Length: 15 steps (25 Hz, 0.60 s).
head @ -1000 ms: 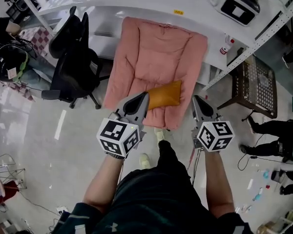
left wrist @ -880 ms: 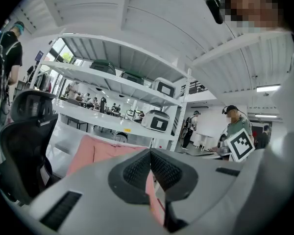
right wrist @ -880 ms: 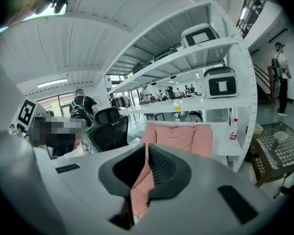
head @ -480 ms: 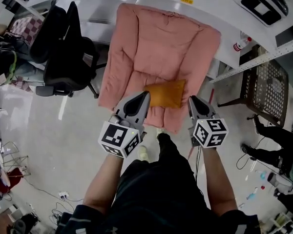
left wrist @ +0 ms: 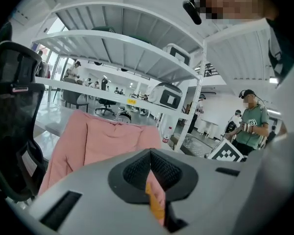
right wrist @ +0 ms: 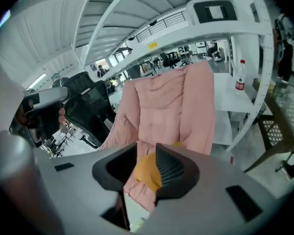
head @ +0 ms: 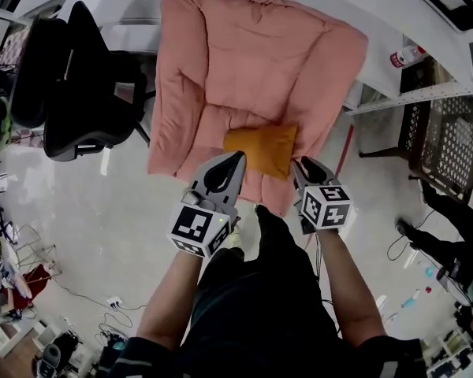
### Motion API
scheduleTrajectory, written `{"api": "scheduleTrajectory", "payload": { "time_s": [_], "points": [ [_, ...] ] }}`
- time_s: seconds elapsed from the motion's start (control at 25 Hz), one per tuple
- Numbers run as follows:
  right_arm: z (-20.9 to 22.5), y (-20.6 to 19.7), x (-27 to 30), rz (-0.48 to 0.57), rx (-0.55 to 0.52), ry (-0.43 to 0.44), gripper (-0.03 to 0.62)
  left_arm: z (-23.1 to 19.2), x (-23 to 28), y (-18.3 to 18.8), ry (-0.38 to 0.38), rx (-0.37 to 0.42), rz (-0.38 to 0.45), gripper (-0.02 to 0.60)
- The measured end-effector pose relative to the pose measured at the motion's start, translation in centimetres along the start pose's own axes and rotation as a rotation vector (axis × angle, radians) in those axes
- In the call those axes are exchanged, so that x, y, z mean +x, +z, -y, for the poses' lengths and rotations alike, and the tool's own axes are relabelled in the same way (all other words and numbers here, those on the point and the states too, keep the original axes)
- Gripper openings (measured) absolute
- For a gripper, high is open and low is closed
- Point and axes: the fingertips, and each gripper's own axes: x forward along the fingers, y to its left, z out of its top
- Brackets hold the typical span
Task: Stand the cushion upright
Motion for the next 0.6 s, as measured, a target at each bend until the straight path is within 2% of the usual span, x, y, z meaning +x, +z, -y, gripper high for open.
{"api": "scheduleTrajectory", "payload": {
  "time_s": [0.24, 0.6],
  "points": [
    [3.5, -3.1, 4.1, -0.09, 0.074, 0.001, 0.146, 0.4, 4.1, -2.7, -0.003, -0.008, -0.059, 0.006],
    [5.7, -7.4, 8.8, -0.215, 0.179, -0.004, 0.208, 0.0, 6.7, -5.8, 0.003, -0.024, -0.141, 0.006]
  ]
}}
